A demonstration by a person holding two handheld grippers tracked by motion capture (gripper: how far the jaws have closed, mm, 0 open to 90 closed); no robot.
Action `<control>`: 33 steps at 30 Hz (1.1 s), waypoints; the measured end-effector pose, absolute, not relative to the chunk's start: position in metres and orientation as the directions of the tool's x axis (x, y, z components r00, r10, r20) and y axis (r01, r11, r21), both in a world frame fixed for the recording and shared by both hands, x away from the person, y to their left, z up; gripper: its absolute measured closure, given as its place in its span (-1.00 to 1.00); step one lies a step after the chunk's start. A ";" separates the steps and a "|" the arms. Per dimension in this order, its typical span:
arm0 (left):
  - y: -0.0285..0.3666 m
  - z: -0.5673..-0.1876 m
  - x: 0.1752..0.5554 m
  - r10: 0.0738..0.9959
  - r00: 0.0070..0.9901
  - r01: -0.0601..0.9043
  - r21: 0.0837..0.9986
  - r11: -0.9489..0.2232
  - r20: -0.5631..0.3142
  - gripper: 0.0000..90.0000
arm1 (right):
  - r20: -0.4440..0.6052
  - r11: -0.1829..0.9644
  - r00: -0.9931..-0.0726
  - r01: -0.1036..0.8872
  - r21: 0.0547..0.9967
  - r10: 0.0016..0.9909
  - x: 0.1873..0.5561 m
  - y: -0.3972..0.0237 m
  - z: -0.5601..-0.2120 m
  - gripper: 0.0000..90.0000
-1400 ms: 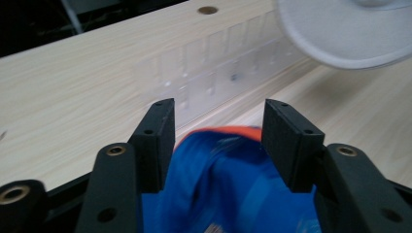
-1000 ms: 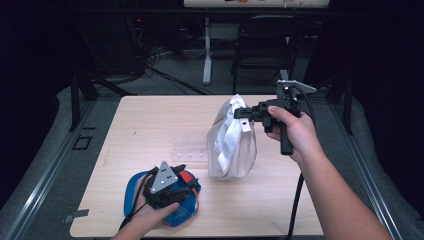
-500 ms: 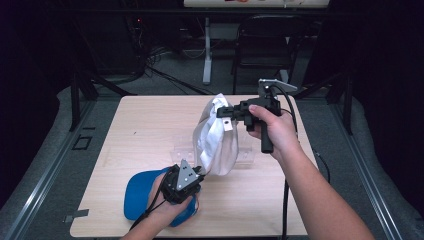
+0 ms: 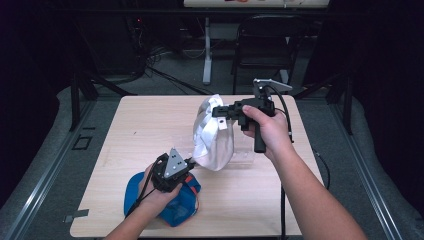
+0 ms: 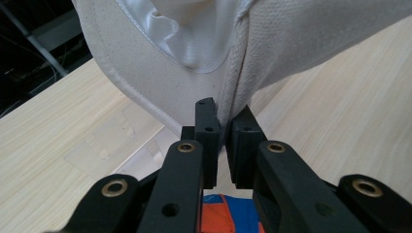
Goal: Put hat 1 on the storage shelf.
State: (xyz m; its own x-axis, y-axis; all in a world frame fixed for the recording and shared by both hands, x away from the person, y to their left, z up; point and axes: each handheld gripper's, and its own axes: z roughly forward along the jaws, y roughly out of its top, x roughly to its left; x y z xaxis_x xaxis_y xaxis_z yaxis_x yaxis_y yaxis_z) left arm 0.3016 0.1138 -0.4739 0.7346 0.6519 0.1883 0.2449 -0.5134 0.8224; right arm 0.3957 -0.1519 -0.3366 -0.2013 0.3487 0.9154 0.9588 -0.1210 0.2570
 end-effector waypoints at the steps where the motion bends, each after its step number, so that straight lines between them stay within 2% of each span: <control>1: 0.114 -0.474 0.306 0.653 0.734 0.247 0.823 -0.512 0.186 0.89 | 0.904 -0.116 -0.209 0.956 0.269 0.373 0.397 -0.149 -0.338 0.80; 2: 0.114 -0.474 0.306 0.653 0.734 0.247 0.823 -0.512 0.186 0.89 | 0.904 -0.116 -0.209 0.956 0.269 0.373 0.397 -0.149 -0.338 0.80; 3: 0.117 -0.474 0.313 0.662 0.736 0.273 0.833 -0.481 0.141 0.89 | 0.904 -0.124 -0.205 0.955 0.269 0.376 0.400 -0.146 -0.340 0.80; 4: 0.117 -0.474 0.313 0.662 0.736 0.273 0.833 -0.481 0.141 0.89 | 0.904 -0.124 -0.205 0.955 0.269 0.376 0.400 -0.146 -0.340 0.80; 7: 0.124 -0.475 0.329 0.668 0.742 0.311 0.853 -0.419 0.058 0.88 | 0.900 -0.131 -0.208 0.952 0.276 0.384 0.405 -0.141 -0.341 0.80; 15: 0.133 -0.476 0.346 0.683 0.730 0.366 0.864 -0.346 -0.035 0.88 | 0.892 -0.130 -0.215 0.949 0.287 0.398 0.415 -0.127 -0.345 0.80; 33: 0.141 -0.487 0.349 0.711 0.703 0.381 0.857 -0.347 -0.025 0.88 | 0.882 -0.103 -0.210 0.955 0.277 0.423 0.422 -0.110 -0.358 0.80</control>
State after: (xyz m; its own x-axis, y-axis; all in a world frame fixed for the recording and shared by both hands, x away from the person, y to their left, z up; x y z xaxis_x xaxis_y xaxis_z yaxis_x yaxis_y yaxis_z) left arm 0.3494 0.1408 -0.4866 0.7031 0.7107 -0.0251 0.3811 -0.3467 0.8571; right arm 0.4220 -0.1099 -0.3576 -0.2101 0.4228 0.8816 0.9554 -0.1028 0.2770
